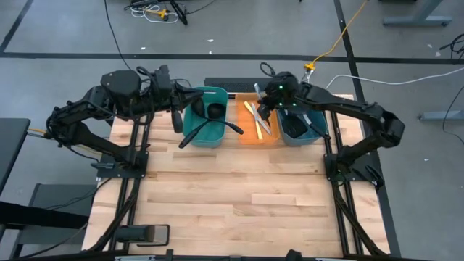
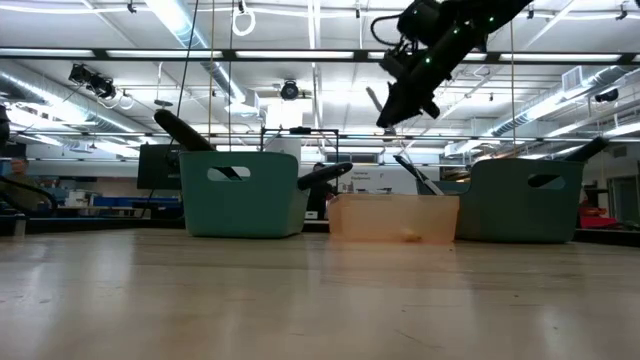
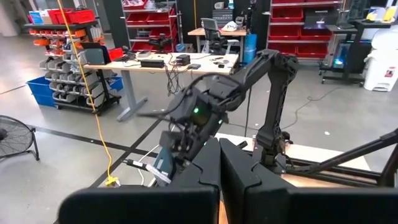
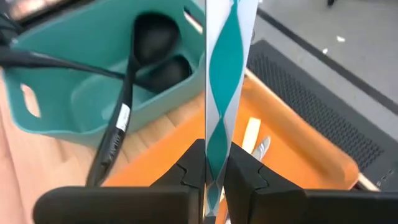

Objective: Pick & Place Kitchen Items
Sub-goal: Put the white patterned table knife into the orange bin

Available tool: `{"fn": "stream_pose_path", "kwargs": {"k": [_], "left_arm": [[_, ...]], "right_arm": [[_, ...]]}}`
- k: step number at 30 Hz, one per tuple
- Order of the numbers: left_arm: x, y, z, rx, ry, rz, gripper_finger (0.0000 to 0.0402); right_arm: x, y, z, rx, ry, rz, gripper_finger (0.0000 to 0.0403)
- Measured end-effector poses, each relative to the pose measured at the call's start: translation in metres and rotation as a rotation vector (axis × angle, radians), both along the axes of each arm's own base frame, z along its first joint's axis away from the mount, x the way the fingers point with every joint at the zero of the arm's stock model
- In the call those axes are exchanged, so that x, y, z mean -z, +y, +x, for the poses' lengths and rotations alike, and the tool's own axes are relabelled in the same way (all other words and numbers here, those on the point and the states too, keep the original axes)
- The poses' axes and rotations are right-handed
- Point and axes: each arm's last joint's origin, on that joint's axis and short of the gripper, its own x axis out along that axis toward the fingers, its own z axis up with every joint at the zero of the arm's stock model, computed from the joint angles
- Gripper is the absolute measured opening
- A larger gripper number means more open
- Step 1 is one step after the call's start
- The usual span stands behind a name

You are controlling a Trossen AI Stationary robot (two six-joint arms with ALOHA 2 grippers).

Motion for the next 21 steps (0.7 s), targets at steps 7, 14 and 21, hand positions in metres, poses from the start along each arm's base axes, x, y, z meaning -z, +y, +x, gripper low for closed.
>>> {"fn": "stream_pose_path", "kwargs": {"k": [7, 14, 21], "left_arm": [[0.0, 0.0, 0.0, -0.002, -0.003, -0.007, 0.0001], [0.0, 0.0, 0.0, -0.003, -0.005, -0.014, 0.0001], [0.0, 0.0, 0.0, -0.01, -0.008, -0.021, 0.0001]], "right_arm": [[0.021, -0.006, 0.011, -0.003, 0.059, 0.042, 0.0037], [0.04, -0.012, 0.019, -0.012, 0.103, 0.087, 0.0037], [0.065, -0.017, 0.027, -0.01, 0.175, 0.128, 0.0037]]}}
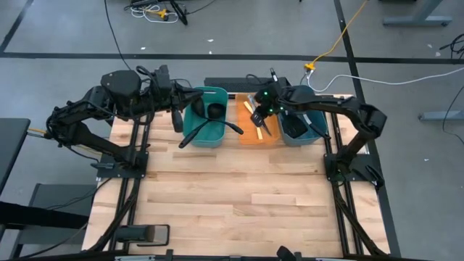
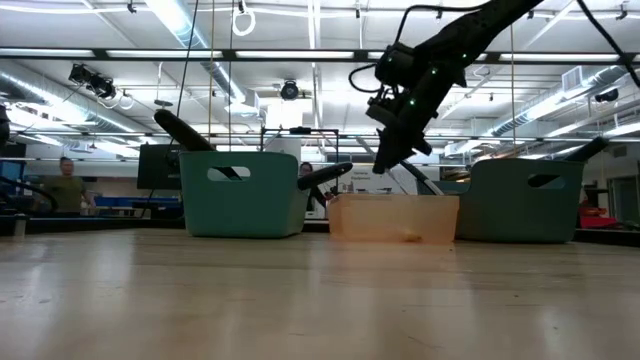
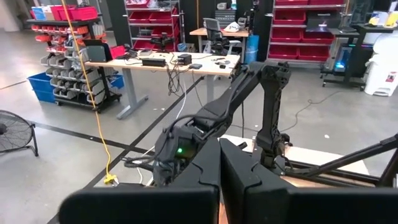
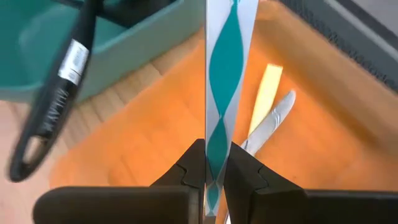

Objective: Pick & Place Kitchen Items
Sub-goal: Put the white patterned table knife into the orange bin

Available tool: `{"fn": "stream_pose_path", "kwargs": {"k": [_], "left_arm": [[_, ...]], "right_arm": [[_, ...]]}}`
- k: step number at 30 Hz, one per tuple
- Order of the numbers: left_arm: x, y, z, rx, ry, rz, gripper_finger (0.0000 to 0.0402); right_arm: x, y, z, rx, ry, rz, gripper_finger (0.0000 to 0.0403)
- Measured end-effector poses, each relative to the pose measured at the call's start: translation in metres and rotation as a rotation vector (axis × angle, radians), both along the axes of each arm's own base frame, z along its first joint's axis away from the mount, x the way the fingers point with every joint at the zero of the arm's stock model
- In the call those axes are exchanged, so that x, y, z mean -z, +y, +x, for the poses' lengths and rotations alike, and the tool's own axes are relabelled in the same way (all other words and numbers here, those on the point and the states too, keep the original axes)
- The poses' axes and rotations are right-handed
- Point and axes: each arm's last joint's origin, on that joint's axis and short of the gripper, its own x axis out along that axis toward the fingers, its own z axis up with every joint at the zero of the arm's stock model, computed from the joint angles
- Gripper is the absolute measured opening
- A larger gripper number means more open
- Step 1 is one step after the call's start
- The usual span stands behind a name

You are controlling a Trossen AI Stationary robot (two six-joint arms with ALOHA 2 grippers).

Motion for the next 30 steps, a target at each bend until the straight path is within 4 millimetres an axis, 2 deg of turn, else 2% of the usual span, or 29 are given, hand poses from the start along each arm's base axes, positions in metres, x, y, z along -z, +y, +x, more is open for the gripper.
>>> {"fn": "stream_pose_path", "kwargs": {"k": [8, 16, 30], "left_arm": [[0.0, 0.0, 0.0, -0.005, 0.0, -0.004, 0.0001], [0.0, 0.0, 0.0, -0.006, 0.0, -0.009, 0.0001], [0.0, 0.0, 0.0, -0.009, 0.0, -0.009, 0.0001]], "right_arm": [[0.016, -0.009, 0.0, 0.033, 0.05, 0.04, 0.0037], [0.017, -0.018, -0.008, 0.059, 0.051, 0.073, 0.0037], [0.019, -0.017, -0.011, 0.053, 0.073, 0.103, 0.0037]]}}
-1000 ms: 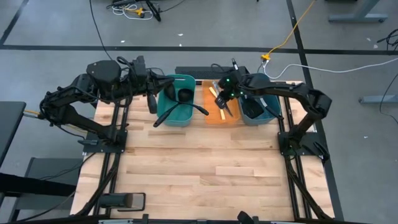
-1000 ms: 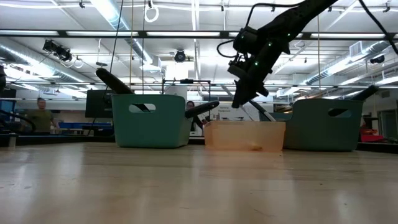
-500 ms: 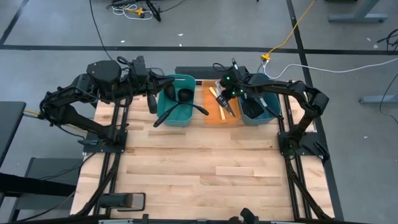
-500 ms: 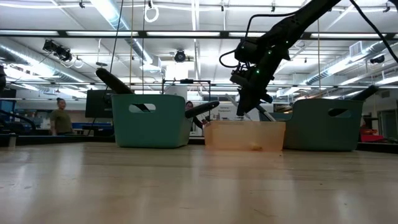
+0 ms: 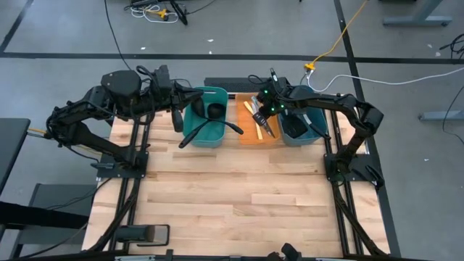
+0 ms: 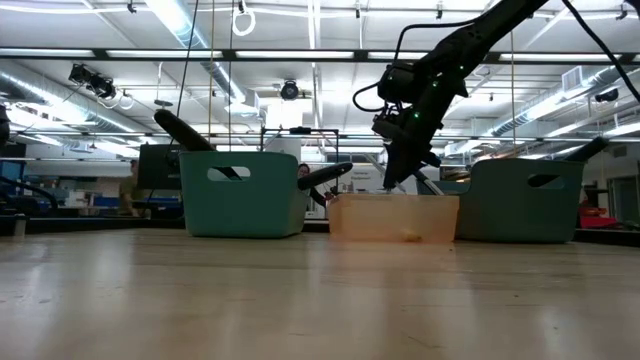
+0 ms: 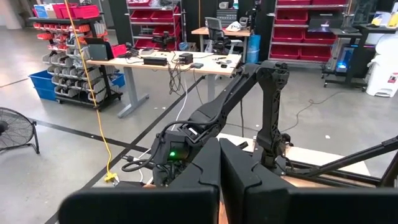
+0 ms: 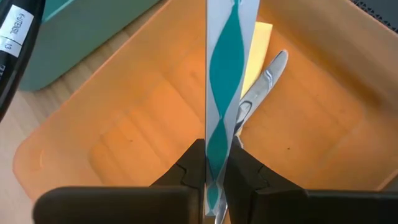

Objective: Pick & Place Kitchen Items
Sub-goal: Put the white patterned table knife into the orange bin, then return to Home Position

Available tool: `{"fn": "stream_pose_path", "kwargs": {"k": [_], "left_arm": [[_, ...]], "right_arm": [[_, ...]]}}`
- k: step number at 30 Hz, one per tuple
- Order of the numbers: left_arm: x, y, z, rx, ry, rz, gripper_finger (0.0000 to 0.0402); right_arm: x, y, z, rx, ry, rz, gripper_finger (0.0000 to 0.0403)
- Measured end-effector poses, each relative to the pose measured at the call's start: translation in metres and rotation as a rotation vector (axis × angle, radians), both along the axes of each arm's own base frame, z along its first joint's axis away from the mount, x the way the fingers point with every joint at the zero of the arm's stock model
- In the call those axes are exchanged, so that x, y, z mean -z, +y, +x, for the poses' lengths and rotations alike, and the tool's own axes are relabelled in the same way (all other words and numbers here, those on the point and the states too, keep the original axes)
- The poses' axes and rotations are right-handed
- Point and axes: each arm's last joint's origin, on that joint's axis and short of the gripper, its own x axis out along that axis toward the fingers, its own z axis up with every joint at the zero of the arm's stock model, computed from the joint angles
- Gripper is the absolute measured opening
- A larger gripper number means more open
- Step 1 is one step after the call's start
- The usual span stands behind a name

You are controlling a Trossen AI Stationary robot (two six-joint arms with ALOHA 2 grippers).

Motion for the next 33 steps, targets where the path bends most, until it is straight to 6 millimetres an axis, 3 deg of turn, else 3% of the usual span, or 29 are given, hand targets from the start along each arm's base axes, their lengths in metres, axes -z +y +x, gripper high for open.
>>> {"fn": "stream_pose_path", "kwargs": {"k": [6, 24, 28, 33], "left_arm": [[0.0, 0.0001, 0.0, -0.003, 0.0, 0.0, 0.0001], [0.0, 0.0001, 0.0, -0.005, -0.006, -0.013, 0.0002], [0.0, 0.0001, 0.0, -0.005, -0.017, -0.042, 0.0002], [0.0, -0.0001, 0.0, -0.002, -0.017, -0.042, 0.0002]], "right_arm": [[0.0001, 0.0001, -0.0001, -0.002, 0.002, -0.001, 0.0051], [-0.0001, 0.0021, 0.0006, -0.041, -0.024, 0.043, 0.0153], [-0.0004, 0.0021, 0.0006, -0.041, -0.025, 0.041, 0.0141], [-0.0059, 0.004, -0.0003, -0.044, -0.039, 0.031, 0.0091]]}}
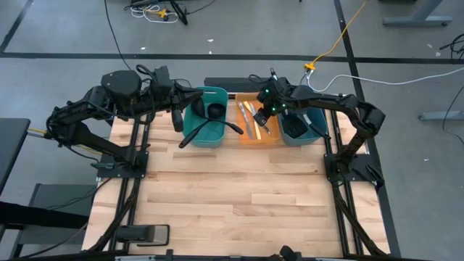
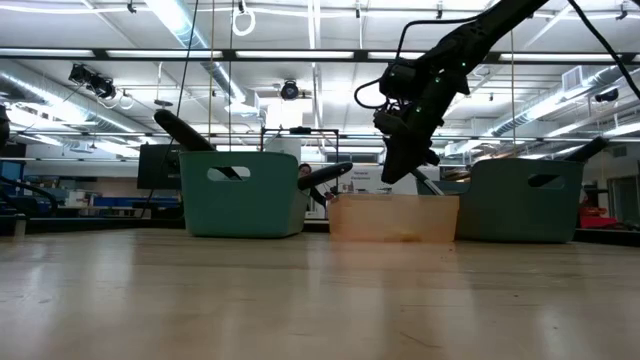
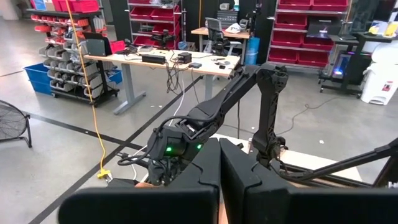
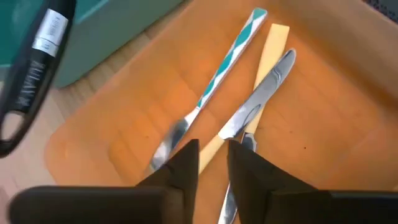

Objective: Pick & Place Kitchen Items
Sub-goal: Return to Home Position

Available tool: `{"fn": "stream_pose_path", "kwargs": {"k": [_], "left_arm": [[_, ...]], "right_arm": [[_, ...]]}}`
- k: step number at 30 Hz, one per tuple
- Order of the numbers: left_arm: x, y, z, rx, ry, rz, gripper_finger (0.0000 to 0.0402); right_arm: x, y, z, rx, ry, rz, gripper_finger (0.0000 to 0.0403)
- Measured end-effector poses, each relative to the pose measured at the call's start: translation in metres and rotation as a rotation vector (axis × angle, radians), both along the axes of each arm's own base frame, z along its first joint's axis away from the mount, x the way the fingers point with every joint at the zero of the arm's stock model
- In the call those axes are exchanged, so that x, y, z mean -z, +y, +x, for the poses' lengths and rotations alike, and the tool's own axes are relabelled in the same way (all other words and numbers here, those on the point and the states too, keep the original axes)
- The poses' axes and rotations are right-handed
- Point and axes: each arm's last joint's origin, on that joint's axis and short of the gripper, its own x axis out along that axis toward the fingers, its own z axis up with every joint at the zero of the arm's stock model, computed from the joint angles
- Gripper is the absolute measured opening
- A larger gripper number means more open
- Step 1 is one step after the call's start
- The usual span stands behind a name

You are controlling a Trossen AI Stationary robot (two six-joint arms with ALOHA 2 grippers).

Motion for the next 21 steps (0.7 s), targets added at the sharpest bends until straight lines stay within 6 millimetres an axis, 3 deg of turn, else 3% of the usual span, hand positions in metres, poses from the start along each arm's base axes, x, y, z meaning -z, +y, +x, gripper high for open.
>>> {"fn": "stream_pose_path", "kwargs": {"k": [8, 15, 21], "left_arm": [[-0.001, 0.0, 0.0, -0.004, -0.019, -0.032, 0.0002], [-0.001, -0.002, 0.0, 0.028, -0.033, -0.063, 0.0001], [-0.001, -0.005, 0.001, 0.093, -0.019, -0.031, 0.0001]], "right_arm": [[-0.018, 0.006, -0.003, -0.021, -0.053, -0.035, 0.001], [-0.042, 0.019, -0.008, -0.07, -0.117, -0.084, 0.0004], [-0.073, 0.042, -0.018, -0.069, -0.149, -0.19, 0.0002]]}}
